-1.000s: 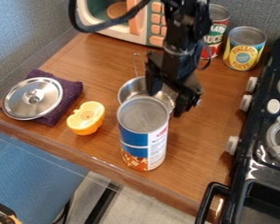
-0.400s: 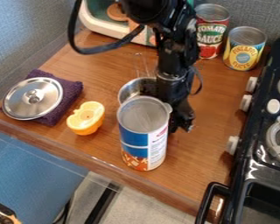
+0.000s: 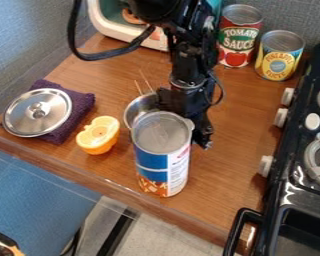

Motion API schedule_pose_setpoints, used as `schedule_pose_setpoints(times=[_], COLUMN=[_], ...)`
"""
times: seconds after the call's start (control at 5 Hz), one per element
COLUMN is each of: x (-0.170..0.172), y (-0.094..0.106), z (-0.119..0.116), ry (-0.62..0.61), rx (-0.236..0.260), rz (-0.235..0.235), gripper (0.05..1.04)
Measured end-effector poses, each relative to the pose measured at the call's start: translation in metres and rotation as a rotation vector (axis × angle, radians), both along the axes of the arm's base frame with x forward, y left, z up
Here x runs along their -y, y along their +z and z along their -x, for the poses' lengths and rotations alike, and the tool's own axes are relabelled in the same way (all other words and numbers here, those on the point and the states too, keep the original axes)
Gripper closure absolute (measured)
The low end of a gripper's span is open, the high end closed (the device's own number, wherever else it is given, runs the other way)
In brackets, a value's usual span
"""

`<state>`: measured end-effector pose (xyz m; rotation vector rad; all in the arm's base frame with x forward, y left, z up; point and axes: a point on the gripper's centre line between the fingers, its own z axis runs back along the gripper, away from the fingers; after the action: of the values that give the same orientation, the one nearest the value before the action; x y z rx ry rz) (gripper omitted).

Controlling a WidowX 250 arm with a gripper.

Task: Move the silver poel to the left side of the table

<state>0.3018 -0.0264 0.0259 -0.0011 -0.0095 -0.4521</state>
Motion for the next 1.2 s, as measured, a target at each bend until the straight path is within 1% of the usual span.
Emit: schedule_pose_setpoints(times=[0.2,0.4,0.6,0.8,1.0,1.2], x=[0.003,0.006,-0.011,-0.041,-0.071,-0.094], y=[0.019,0.051,0.077,0.069,0.052,0.041], z=[-0.017,-0.048,-0.069,-0.074,-0.070,-0.069], ry=[0.007,0.026,0.106,0.217,0.322,0.401], rx=[0.057,0.158,0.224,0.208,0.158,0.132], rz=[0.049,0.099,0.101,0.054,0.009,-0.032], gripper=[0.999,0.999,0.999,0.999,0.999,0.999])
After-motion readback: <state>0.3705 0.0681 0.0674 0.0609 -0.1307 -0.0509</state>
